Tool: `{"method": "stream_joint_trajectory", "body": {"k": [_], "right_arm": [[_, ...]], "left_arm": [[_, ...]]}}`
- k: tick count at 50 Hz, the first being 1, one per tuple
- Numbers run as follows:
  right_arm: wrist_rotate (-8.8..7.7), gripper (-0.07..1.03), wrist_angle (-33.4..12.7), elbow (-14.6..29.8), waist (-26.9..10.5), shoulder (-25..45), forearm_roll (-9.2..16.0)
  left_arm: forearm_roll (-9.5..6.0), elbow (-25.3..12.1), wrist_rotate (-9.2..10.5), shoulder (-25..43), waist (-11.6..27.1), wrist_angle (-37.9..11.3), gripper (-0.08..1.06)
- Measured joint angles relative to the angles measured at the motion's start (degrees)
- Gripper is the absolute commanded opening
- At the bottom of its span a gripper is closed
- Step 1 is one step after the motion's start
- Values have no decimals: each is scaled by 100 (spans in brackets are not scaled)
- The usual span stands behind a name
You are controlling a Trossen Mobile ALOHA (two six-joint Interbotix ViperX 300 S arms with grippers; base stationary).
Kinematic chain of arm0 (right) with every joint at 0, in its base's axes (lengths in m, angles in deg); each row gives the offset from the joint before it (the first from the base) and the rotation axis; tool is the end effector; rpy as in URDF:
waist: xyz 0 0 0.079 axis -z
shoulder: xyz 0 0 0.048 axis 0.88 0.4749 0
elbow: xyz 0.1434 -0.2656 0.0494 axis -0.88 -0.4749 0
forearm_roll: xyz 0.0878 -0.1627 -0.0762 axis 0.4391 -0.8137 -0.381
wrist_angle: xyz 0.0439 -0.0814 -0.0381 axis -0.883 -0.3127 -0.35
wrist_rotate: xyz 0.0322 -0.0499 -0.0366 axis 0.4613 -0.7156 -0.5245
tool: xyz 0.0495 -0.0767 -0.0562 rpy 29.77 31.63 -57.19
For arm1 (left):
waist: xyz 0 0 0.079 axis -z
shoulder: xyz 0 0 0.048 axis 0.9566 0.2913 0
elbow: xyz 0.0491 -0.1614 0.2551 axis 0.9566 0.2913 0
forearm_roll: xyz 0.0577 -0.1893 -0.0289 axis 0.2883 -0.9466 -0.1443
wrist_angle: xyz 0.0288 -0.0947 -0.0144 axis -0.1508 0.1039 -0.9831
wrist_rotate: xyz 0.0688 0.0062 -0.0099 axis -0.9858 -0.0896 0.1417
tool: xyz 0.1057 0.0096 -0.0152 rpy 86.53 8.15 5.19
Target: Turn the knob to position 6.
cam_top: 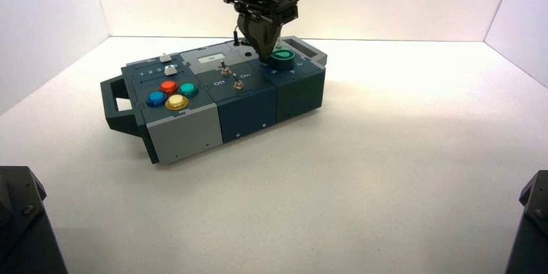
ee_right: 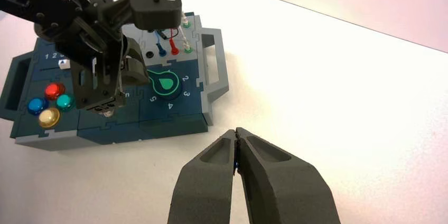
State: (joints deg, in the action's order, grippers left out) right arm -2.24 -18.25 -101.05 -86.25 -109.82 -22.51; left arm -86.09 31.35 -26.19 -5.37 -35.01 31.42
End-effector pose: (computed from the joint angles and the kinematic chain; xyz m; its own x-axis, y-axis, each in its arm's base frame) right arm 0.2496 0.1140 0.2053 0.6774 0.3079 -0.6681 -0.3823 0.9232 0.0378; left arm 0.3290 -0.2649 0.0535 0.1146 -0.1316 -0.9846 0.7914 0.6112 0.0104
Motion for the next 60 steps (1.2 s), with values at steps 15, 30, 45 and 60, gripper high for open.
{"method": "stream_joint_trajectory", "body": {"k": [15, 30, 45, 60], "right_arm": [[0, -2, 0, 0, 0, 0, 0], [0, -2, 0, 0, 9, 0, 0], [0, -2, 0, 0, 9, 0, 0], [0, -2, 0, 0, 9, 0, 0]], "left_arm": [[-18, 193, 0, -475, 0, 0, -3], [-18, 272, 0, -571, 0, 158, -3], [-9, 114, -62, -360, -18, 246, -3], [0, -9, -114, -316, -264, 308, -3]]}}
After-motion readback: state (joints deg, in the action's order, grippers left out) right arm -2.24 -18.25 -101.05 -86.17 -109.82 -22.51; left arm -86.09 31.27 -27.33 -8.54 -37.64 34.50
